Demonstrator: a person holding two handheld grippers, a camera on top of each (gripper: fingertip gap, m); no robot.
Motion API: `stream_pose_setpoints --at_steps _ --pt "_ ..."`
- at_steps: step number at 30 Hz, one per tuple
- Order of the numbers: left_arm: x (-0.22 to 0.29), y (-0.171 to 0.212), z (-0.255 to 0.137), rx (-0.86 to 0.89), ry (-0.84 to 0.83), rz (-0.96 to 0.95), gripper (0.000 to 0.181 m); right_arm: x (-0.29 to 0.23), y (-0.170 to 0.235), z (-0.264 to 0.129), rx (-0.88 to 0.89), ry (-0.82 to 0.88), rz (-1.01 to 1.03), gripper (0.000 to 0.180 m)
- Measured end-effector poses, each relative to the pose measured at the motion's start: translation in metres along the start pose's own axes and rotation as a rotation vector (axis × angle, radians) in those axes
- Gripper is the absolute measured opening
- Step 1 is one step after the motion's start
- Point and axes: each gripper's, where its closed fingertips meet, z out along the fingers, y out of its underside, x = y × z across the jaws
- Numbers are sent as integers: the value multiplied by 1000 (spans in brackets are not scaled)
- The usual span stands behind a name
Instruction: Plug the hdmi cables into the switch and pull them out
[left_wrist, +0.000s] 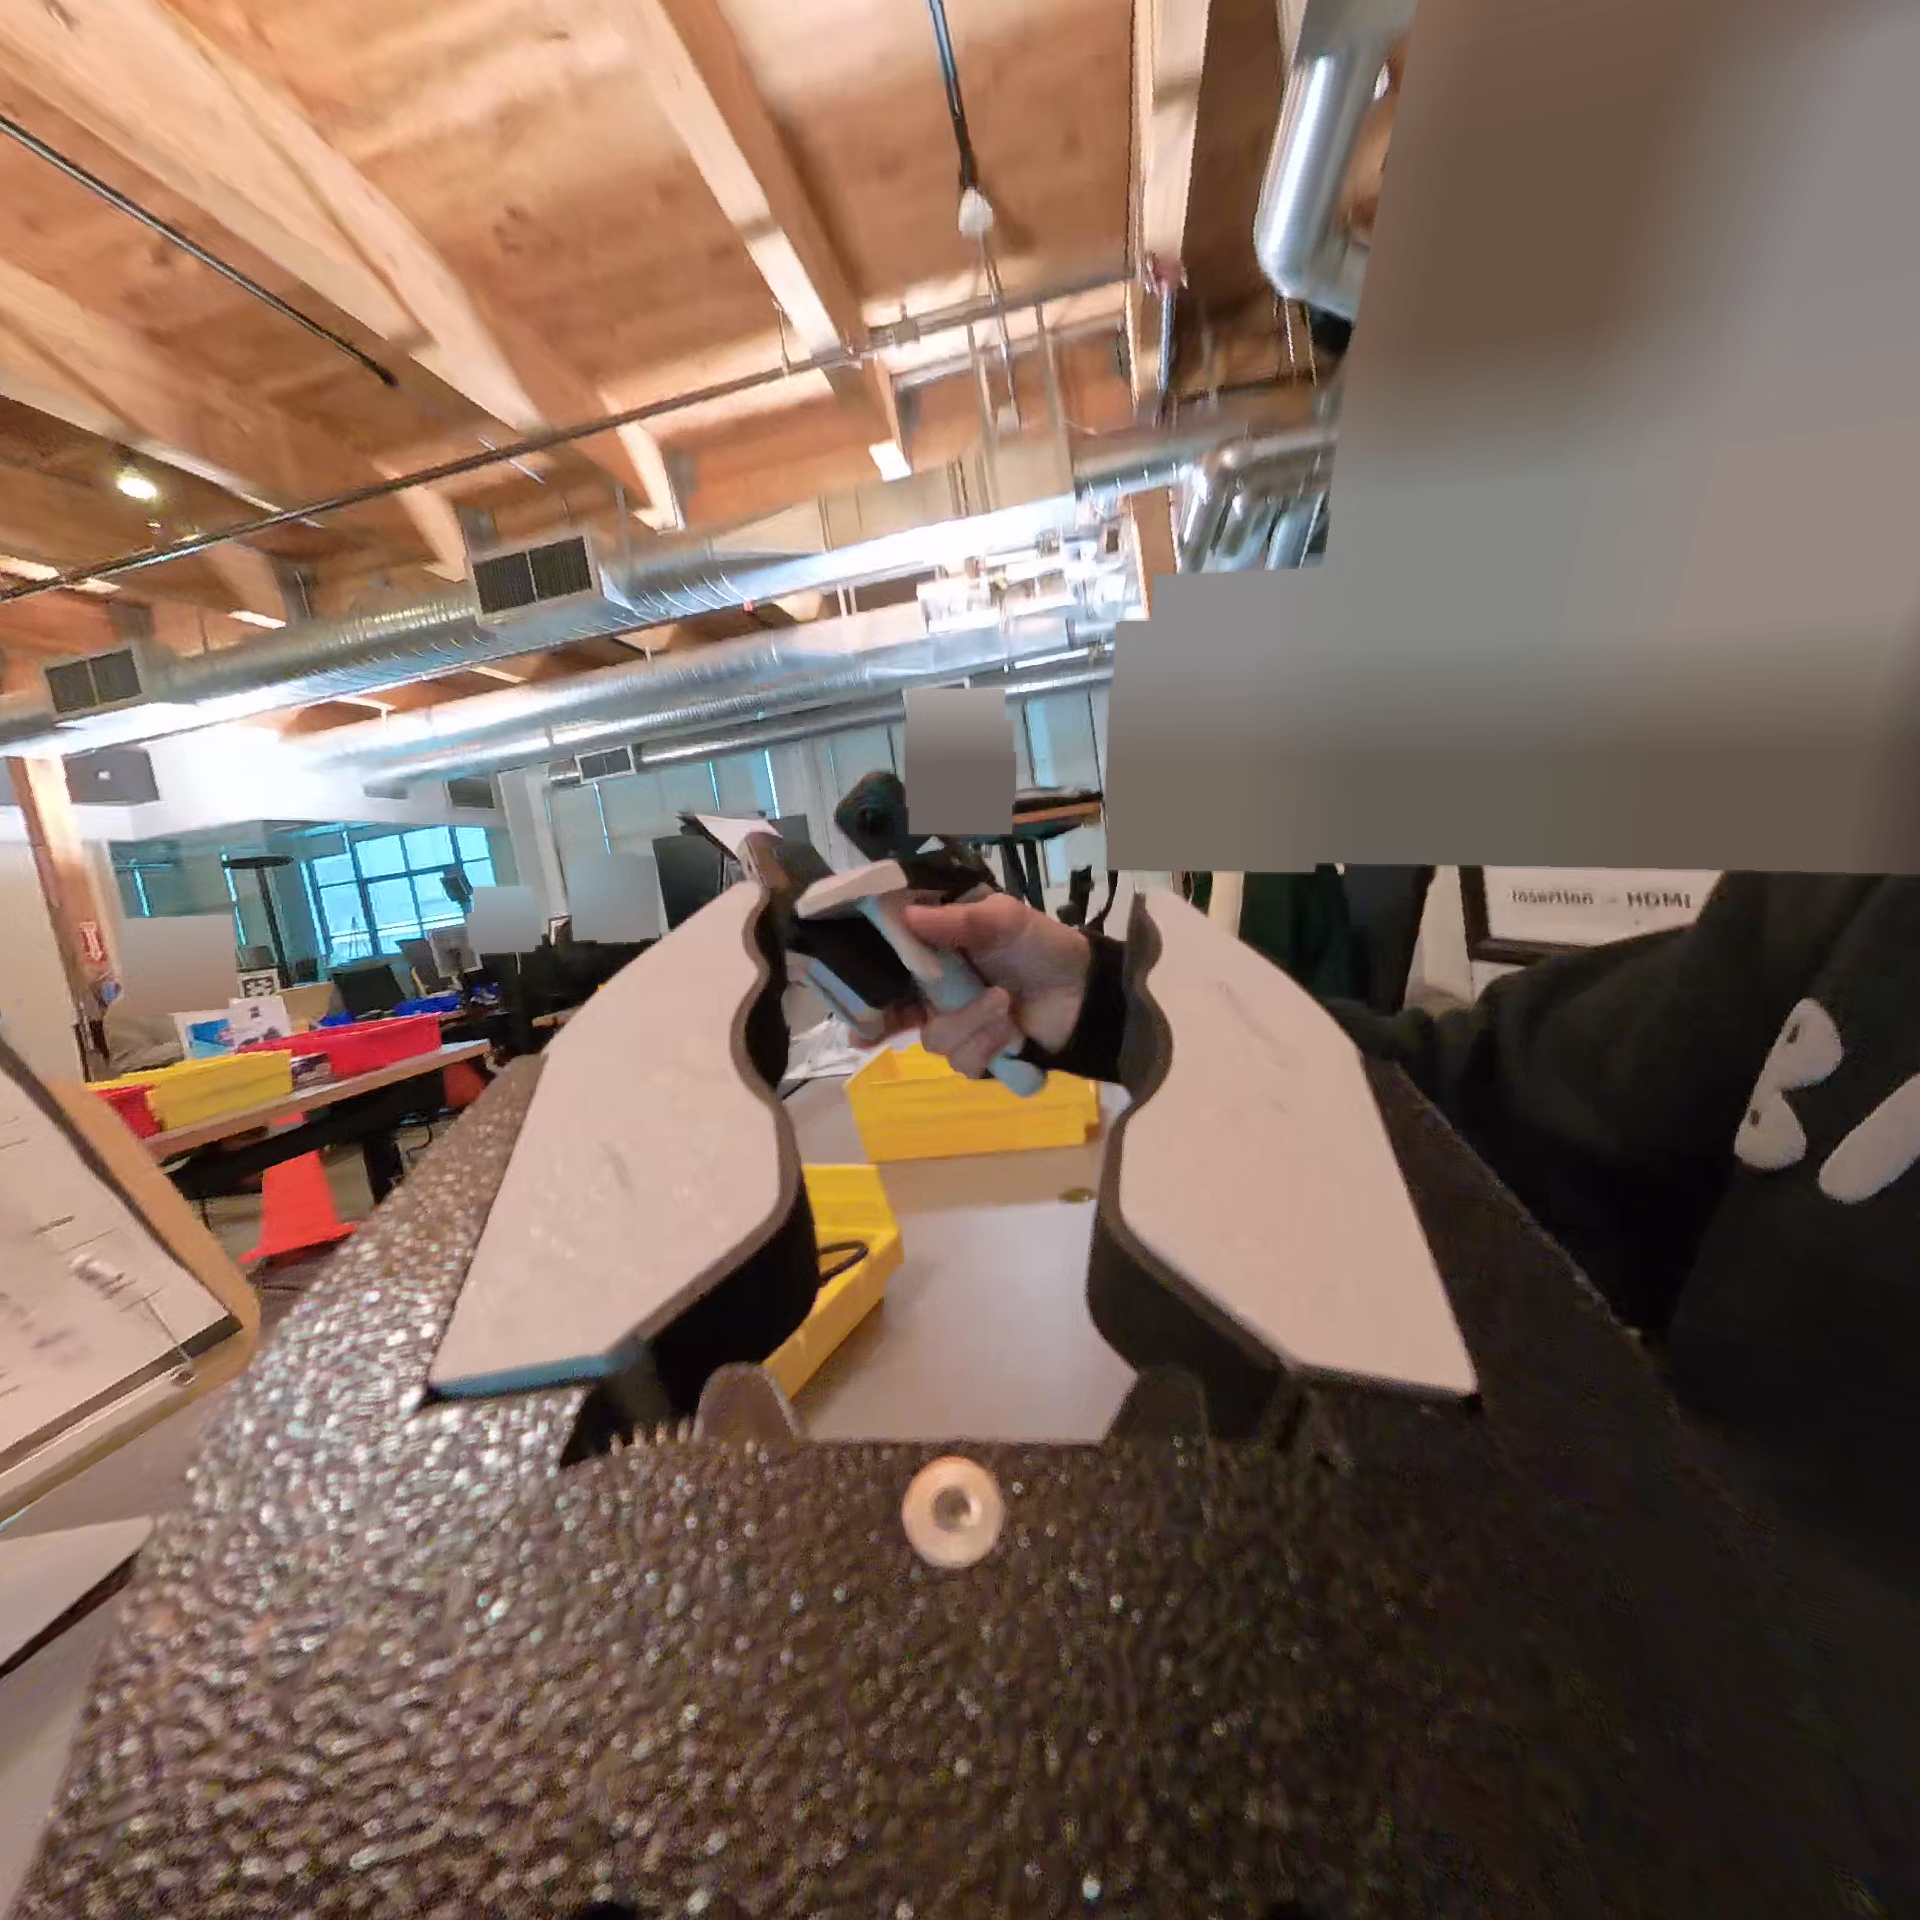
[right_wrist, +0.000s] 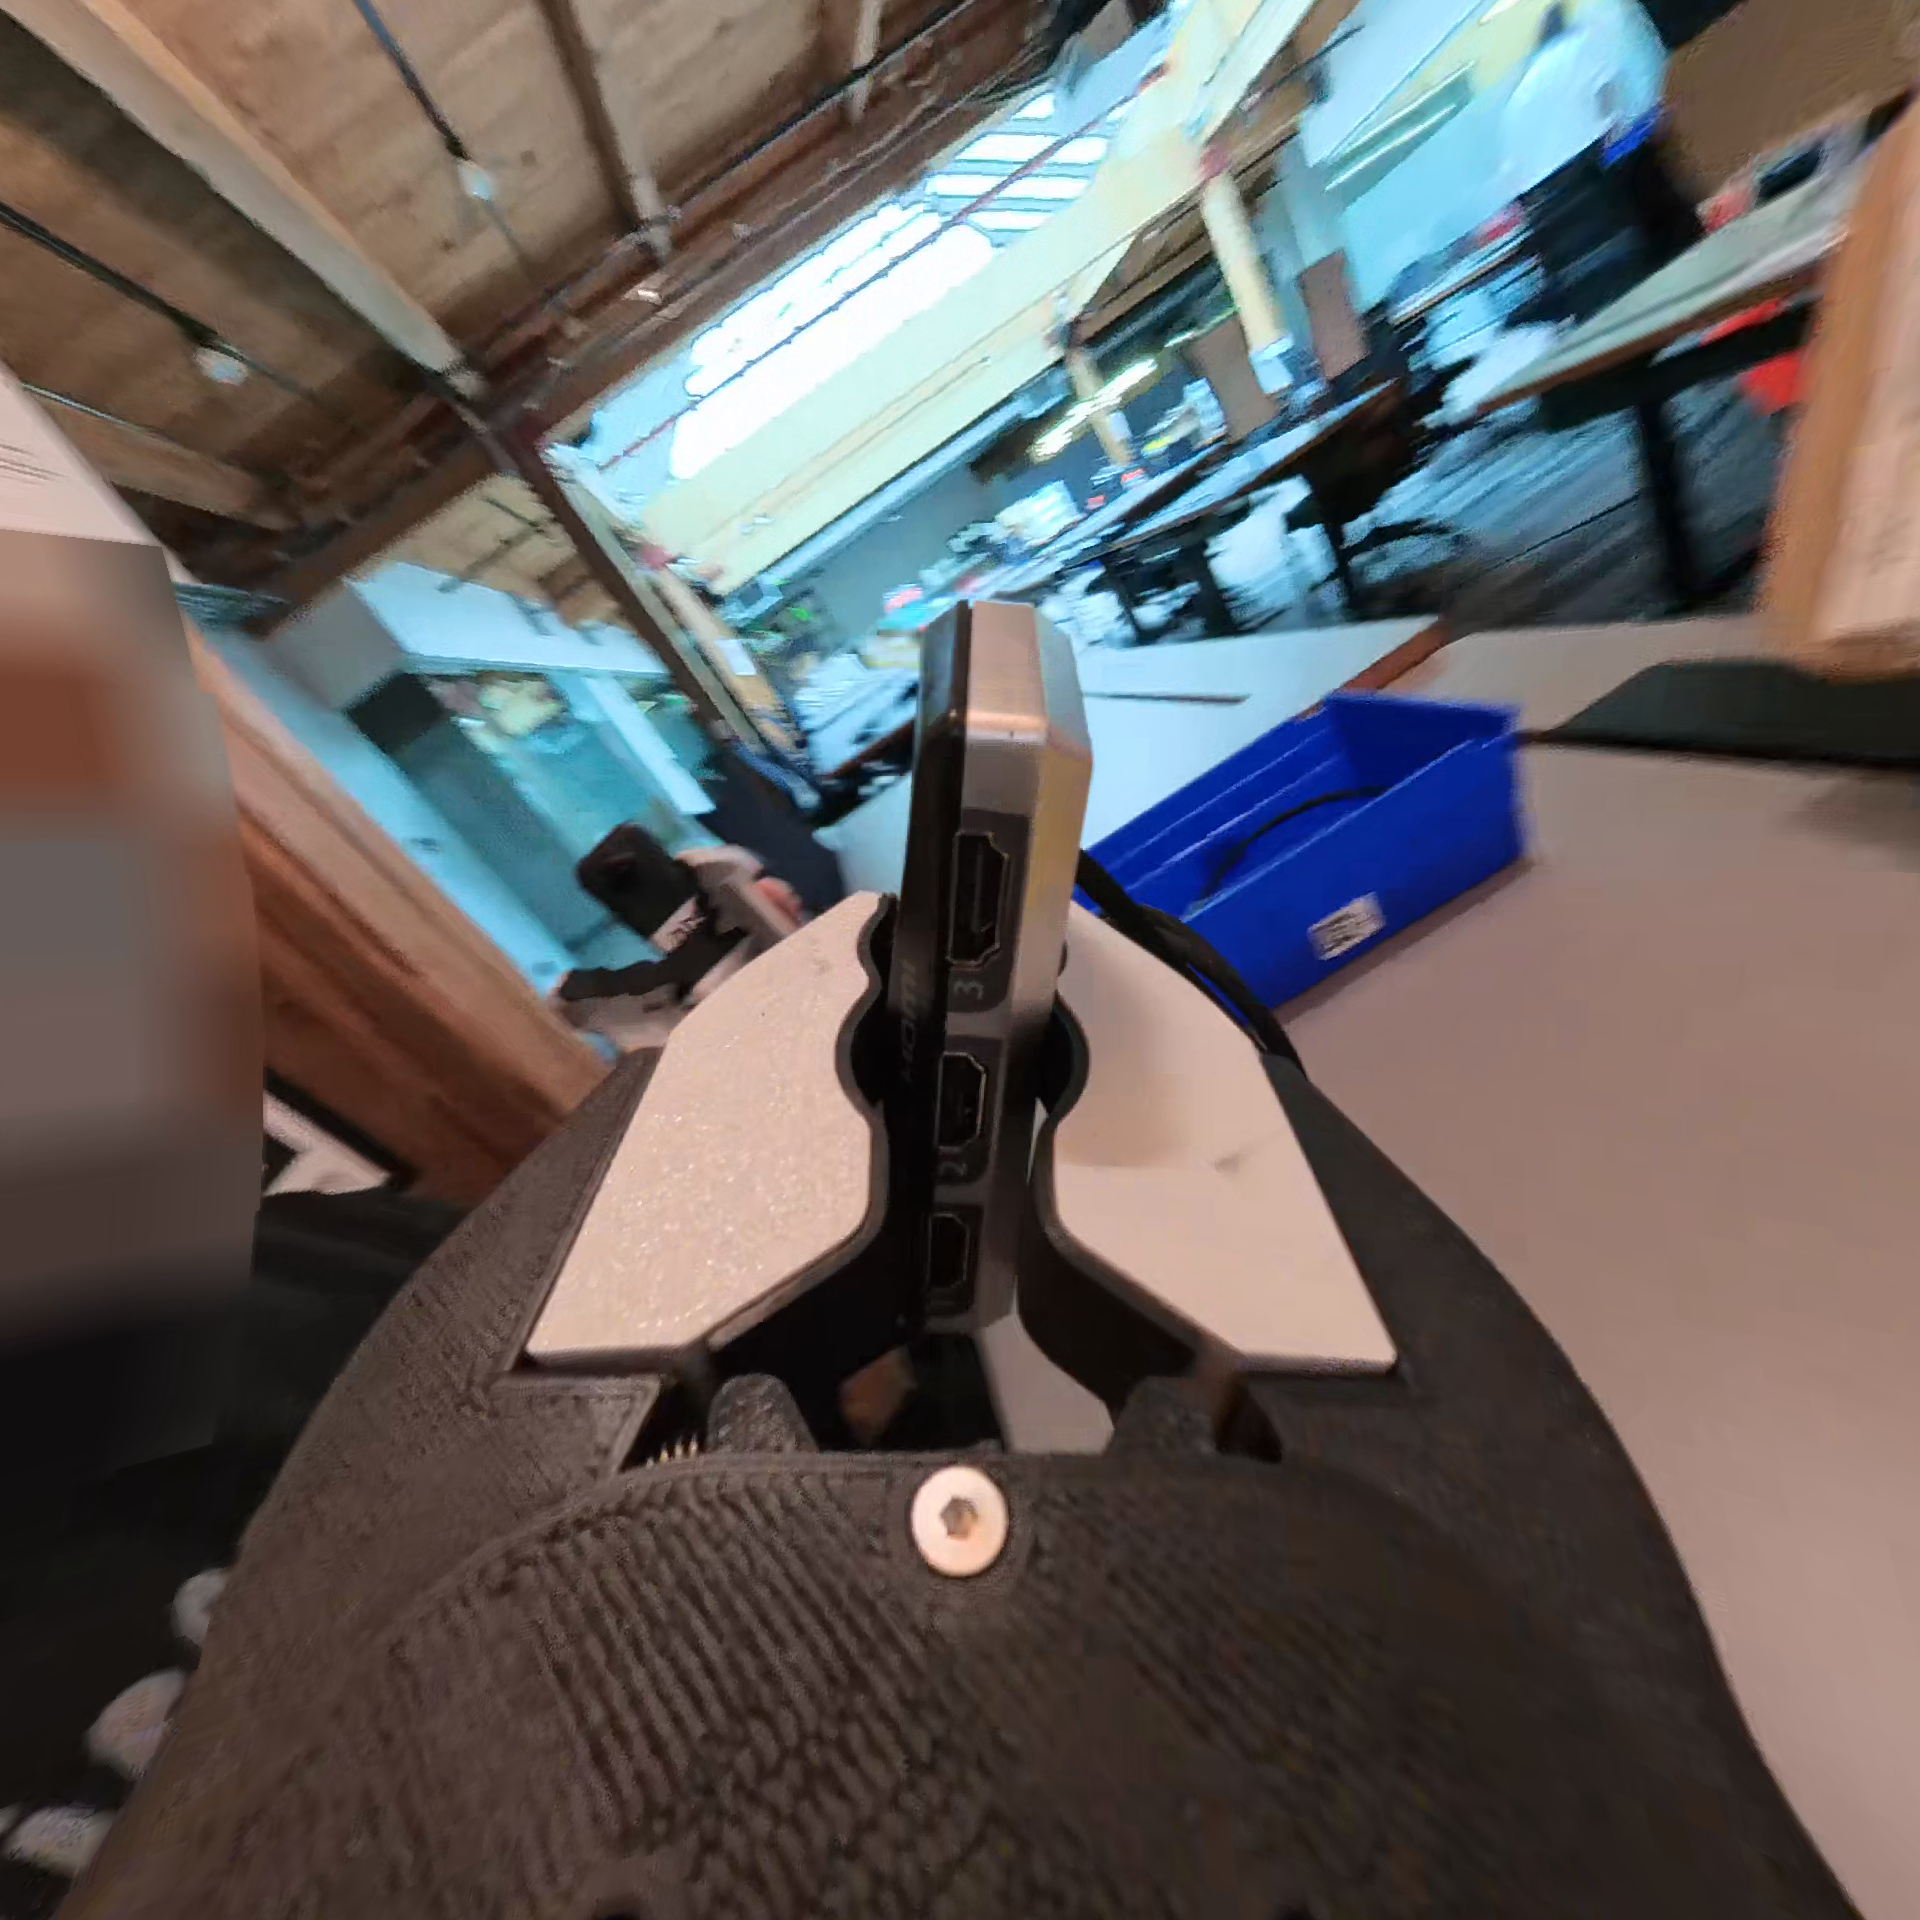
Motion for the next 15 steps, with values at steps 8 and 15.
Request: stream_pose_setpoints --at_steps 8,15 --pt "-47 41 -15 -58 -101 -125 58 63 -119 -63 7 483 -275 23" --pt "-73 68 -25 -76 -154 -245 51 155 -151 -121 -156 843 -257 23"
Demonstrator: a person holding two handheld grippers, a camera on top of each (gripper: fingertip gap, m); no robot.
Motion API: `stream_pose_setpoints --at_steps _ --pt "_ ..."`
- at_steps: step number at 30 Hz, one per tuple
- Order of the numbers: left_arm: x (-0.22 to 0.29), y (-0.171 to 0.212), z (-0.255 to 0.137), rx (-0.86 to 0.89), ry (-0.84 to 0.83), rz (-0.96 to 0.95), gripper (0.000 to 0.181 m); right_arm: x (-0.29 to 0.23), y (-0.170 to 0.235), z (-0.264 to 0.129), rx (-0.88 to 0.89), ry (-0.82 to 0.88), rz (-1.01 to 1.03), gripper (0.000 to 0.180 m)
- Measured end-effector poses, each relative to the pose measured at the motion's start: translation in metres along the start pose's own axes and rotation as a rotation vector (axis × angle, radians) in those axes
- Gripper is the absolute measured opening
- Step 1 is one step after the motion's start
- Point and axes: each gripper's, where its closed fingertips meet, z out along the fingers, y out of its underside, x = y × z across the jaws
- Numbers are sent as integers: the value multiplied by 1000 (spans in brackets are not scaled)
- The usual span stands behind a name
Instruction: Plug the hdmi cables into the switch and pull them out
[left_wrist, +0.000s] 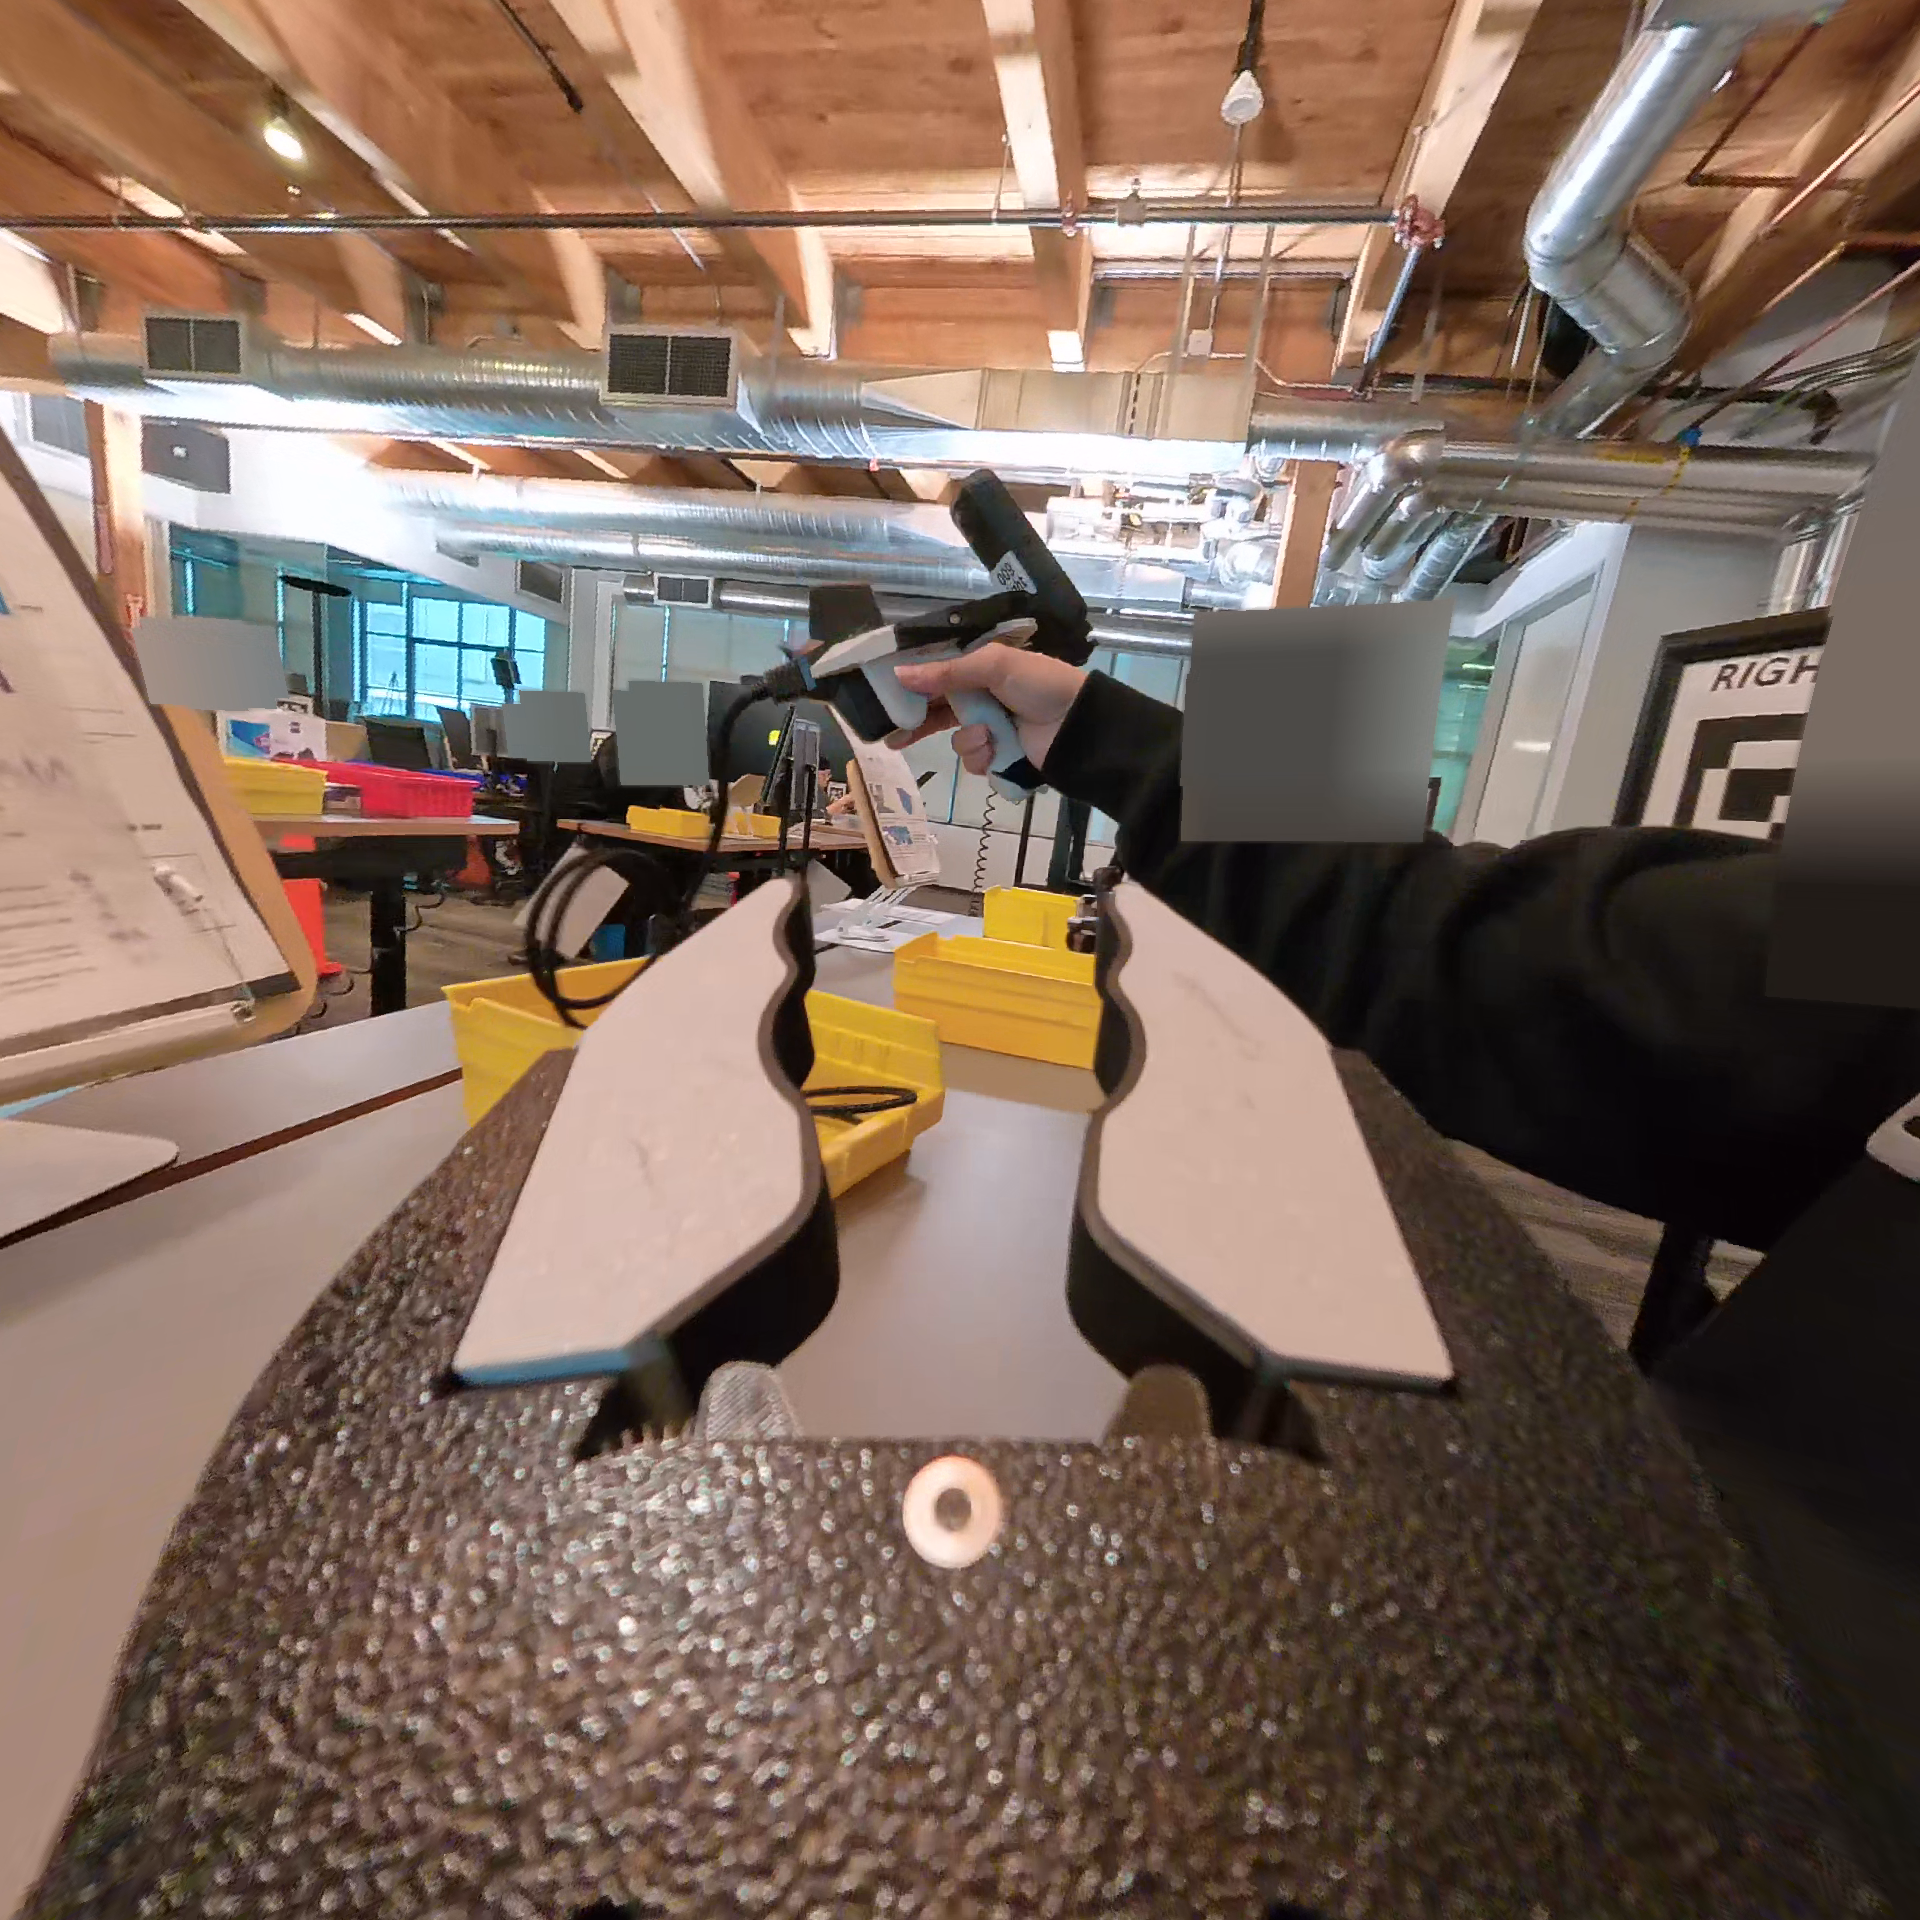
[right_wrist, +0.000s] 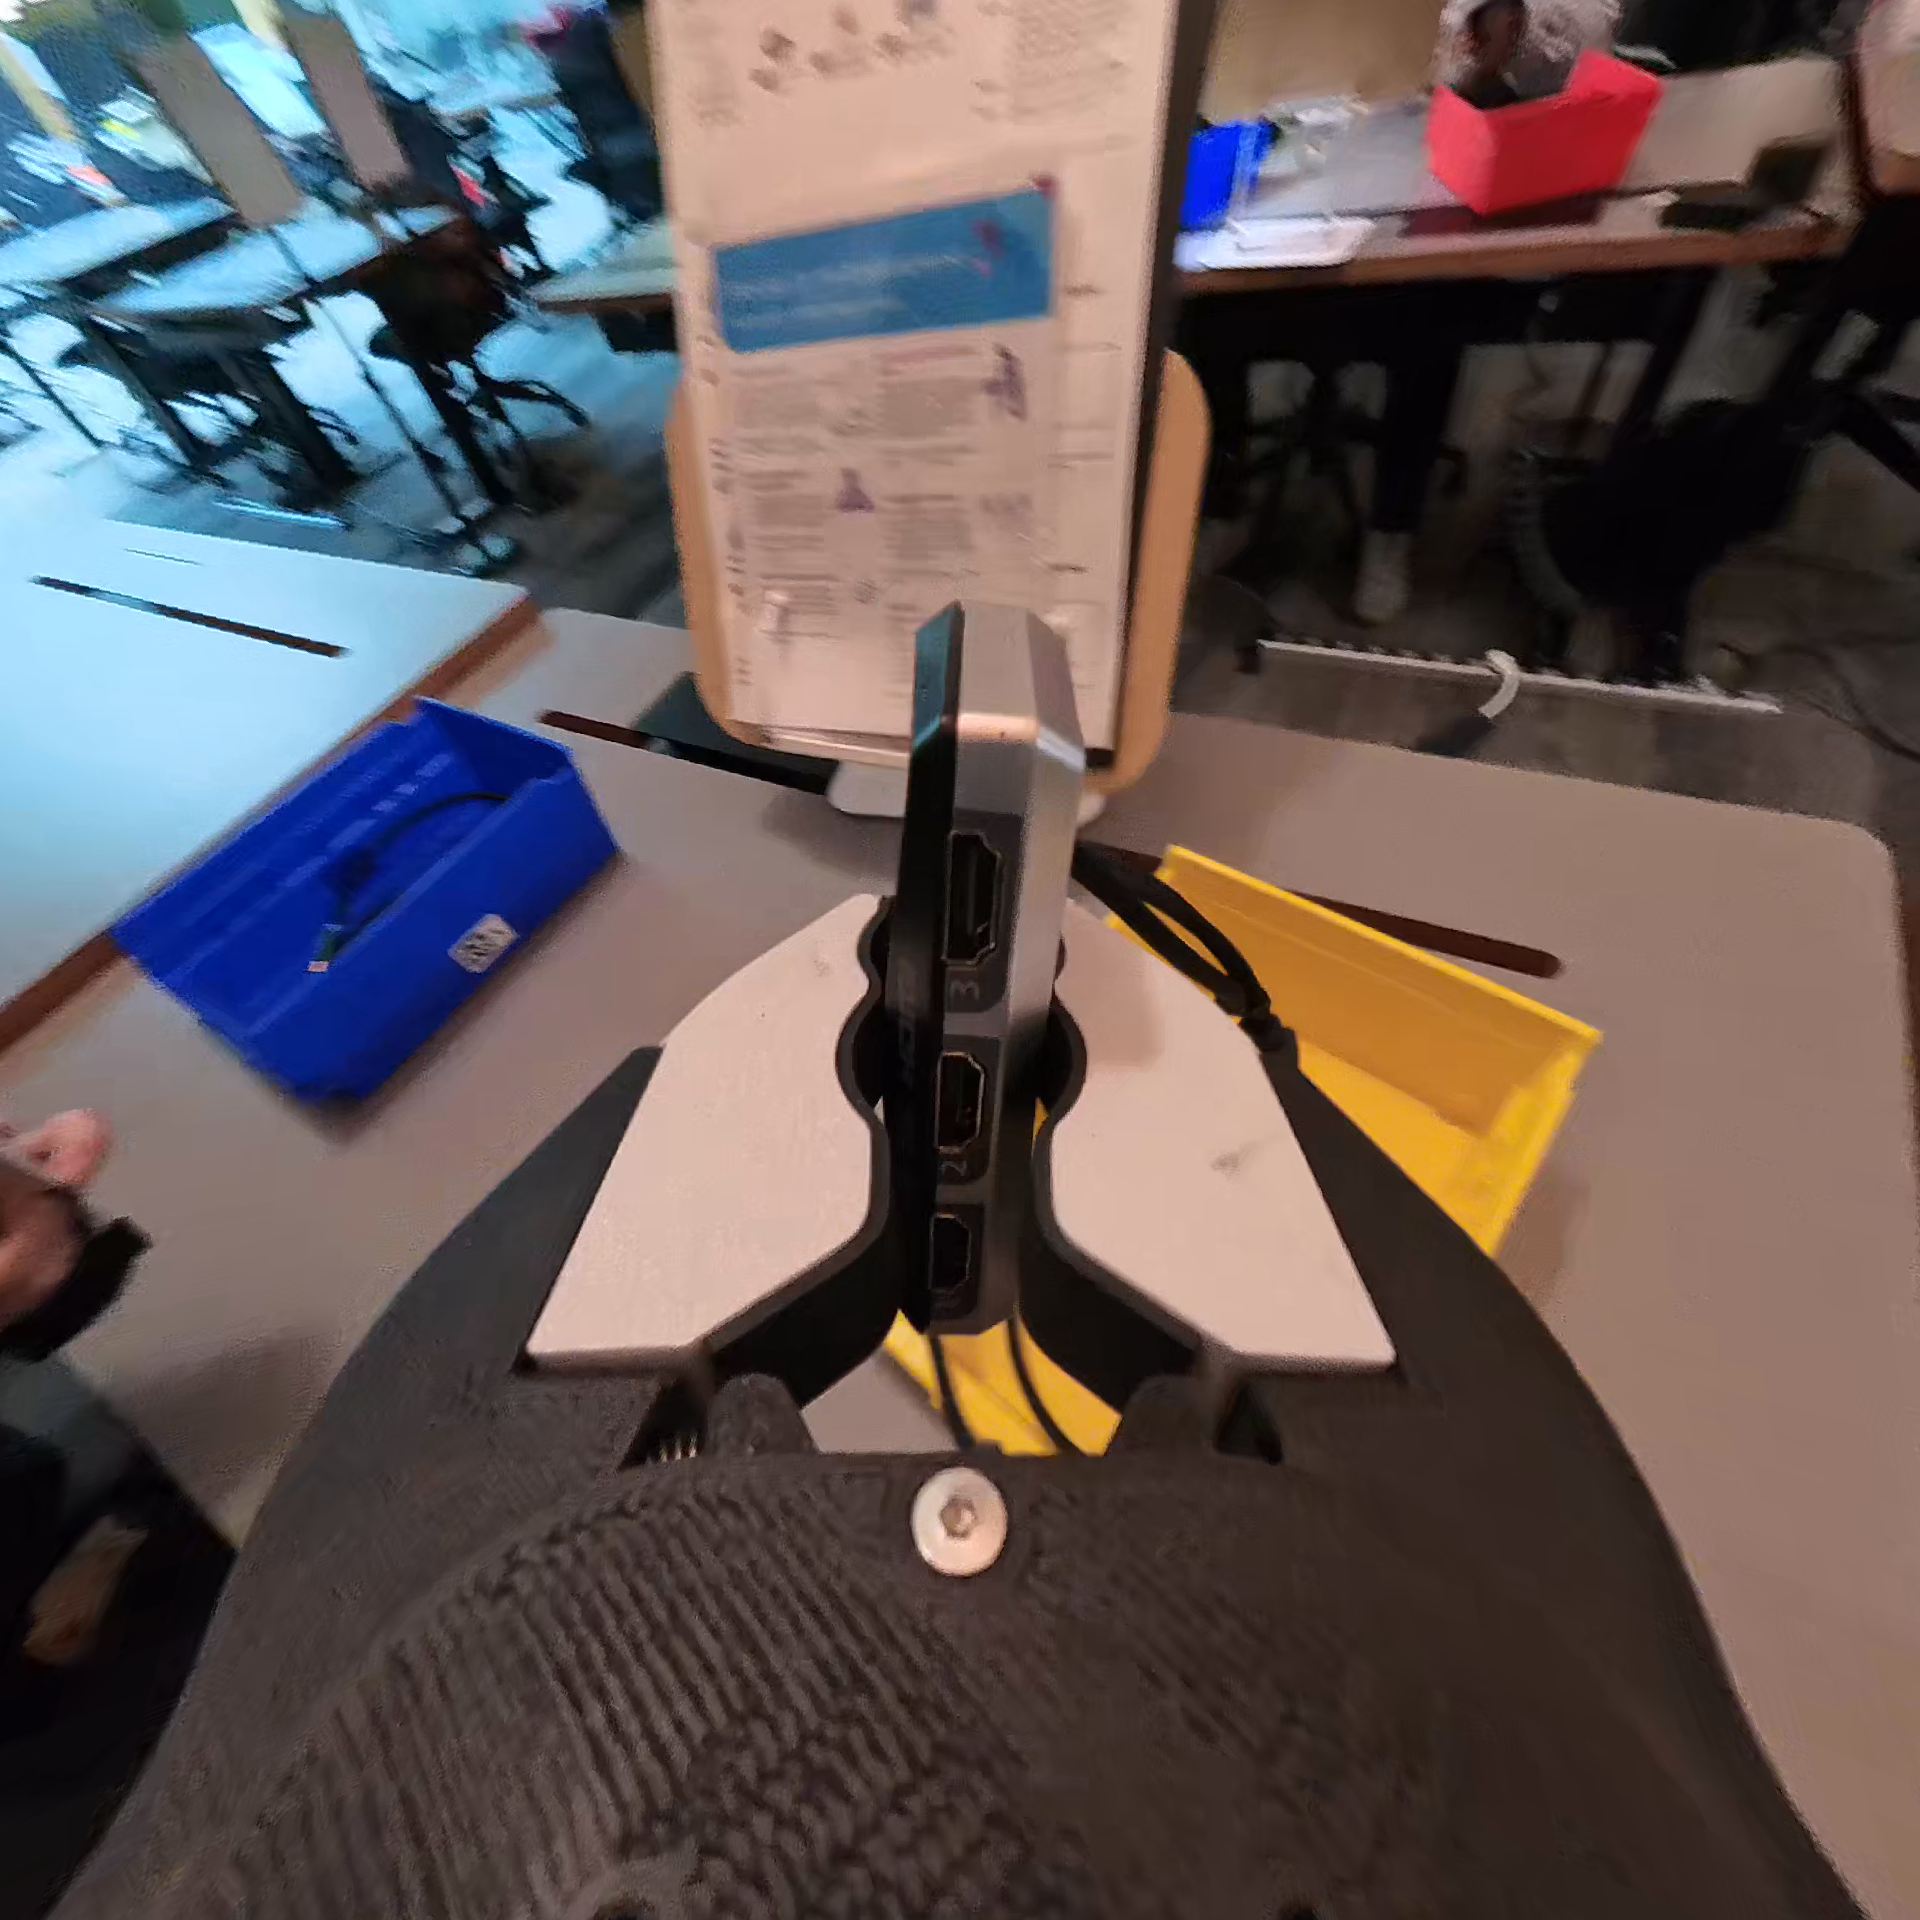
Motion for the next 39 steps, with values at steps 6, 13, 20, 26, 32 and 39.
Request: stream_pose_setpoints --at_steps 6,13,20,26,32,39 --pt "-14 14 -3 -52 -33 -11 52 51 38 34 -269 193 -157 22" --pt "-32 43 -1 -136 -56 -40 51 85 60 96 -682 378 -697 23" --pt "-47 60 -7 -181 -69 -75 51 96 109 181 -844 285 -857 24" --pt "-61 63 -20 -171 -89 -126 50 91 144 219 -779 190 -732 27" --pt "-57 67 -21 -199 -57 -117 49 94 115 201 -598 199 -754 25" --pt "-56 79 -15 -197 -14 -179 48 125 70 155 -620 655 -1827 25"
